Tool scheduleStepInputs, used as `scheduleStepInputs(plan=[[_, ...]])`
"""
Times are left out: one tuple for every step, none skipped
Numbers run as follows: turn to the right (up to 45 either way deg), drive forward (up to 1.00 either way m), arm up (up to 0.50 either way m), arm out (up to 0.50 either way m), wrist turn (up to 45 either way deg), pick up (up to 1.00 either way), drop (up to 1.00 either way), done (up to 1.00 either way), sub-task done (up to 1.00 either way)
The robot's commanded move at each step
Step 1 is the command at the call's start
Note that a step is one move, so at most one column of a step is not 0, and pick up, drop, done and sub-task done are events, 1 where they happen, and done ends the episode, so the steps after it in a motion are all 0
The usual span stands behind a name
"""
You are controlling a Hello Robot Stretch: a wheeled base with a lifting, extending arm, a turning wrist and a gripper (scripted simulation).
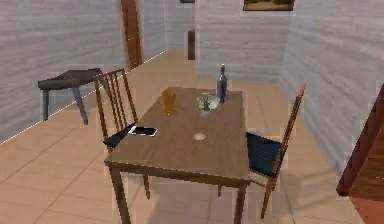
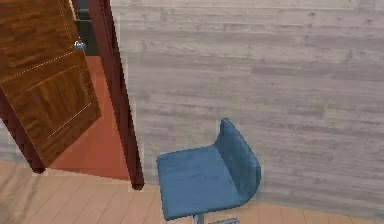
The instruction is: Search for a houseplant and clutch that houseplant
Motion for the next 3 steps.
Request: scheduleStepInputs(plan=[[3.0,0.00,0.00,0.00,0.0,0.00,0.00,0.00,0.00],[0.0,0.25,0.00,0.00,0.0,0.00,0.00,0.00,0.00],[-45.0,0.00,0.00,0.00,0.0,0.00,0.00,0.00,0.00]])
